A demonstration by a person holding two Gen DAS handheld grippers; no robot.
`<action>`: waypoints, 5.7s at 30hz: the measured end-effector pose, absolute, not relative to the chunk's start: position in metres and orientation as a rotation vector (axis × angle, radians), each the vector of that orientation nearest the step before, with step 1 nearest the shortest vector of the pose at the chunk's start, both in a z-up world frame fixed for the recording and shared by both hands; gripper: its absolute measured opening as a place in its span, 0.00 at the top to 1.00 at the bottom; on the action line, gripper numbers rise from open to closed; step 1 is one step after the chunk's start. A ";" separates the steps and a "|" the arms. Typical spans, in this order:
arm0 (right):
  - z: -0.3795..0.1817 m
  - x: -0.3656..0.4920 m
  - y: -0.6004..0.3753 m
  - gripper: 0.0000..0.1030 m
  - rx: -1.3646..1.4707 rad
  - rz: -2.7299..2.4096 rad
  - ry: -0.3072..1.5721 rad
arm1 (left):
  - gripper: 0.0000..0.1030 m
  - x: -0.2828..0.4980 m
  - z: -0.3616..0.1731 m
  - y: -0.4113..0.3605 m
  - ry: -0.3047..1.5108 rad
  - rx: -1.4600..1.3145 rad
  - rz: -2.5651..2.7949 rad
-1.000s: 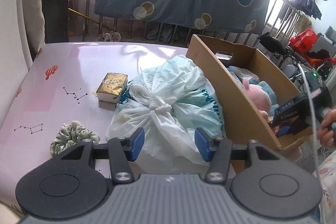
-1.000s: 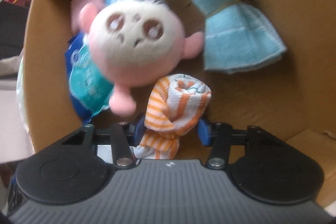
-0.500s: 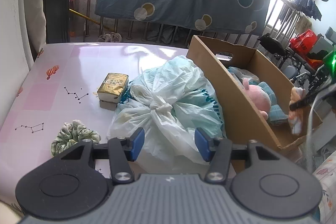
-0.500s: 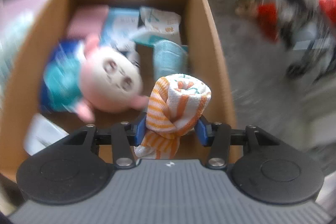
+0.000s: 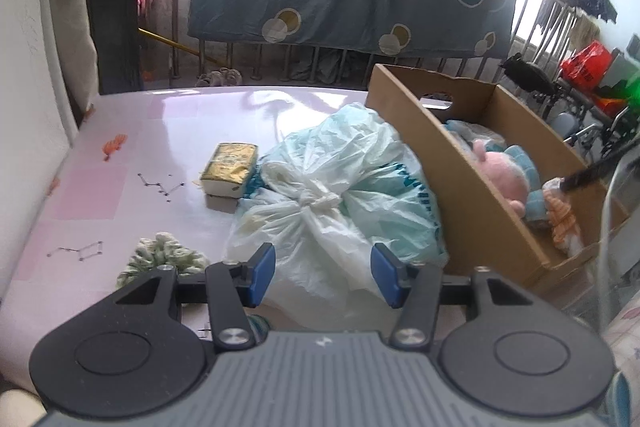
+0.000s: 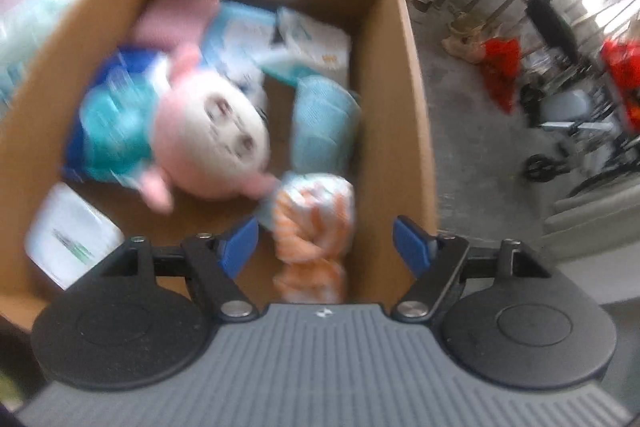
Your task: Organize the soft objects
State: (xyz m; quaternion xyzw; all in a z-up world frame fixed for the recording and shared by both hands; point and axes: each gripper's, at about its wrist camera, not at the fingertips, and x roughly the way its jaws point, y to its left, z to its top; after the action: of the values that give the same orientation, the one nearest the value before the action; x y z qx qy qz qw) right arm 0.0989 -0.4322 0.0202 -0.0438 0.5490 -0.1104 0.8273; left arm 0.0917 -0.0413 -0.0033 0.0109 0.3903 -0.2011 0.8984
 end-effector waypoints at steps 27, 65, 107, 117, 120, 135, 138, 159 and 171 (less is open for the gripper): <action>0.021 0.312 -0.169 0.18 0.276 0.378 1.225 | 0.29 0.131 -0.089 0.007 0.782 0.479 -0.194; 0.046 0.264 -0.224 0.46 0.573 0.449 1.070 | 0.85 0.101 -0.036 0.027 0.649 0.316 -0.024; 0.047 0.017 -0.470 0.22 0.402 0.019 0.930 | 0.84 0.037 0.024 -0.114 0.480 0.402 -0.409; 0.093 -0.114 -0.514 0.14 0.691 -0.164 0.470 | 0.84 0.057 0.019 -0.222 0.548 0.423 -0.716; 0.083 -0.140 -0.517 0.14 0.755 -0.213 0.423 | 0.83 0.065 0.016 -0.263 0.600 0.399 -0.801; 0.026 -0.167 -0.521 0.13 0.892 -0.280 0.438 | 0.26 0.070 -0.003 -0.267 0.748 0.288 -0.911; 0.029 -0.161 -0.511 0.13 0.872 -0.253 0.434 | 0.23 0.069 0.008 -0.239 0.727 0.252 -0.844; 0.054 -0.087 -0.394 0.01 0.251 -0.171 0.735 | 0.00 0.050 0.016 -0.116 0.796 0.143 -0.278; 0.054 -0.069 -0.376 0.01 0.226 -0.135 0.756 | 0.00 0.034 0.024 -0.124 0.836 0.136 -0.272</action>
State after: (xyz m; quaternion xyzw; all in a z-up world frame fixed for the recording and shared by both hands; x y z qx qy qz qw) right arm -0.0695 -0.3759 0.0537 0.1098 0.3682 -0.0658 0.9209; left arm 0.0342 -0.1238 0.0240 0.0656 0.4043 -0.1316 0.9027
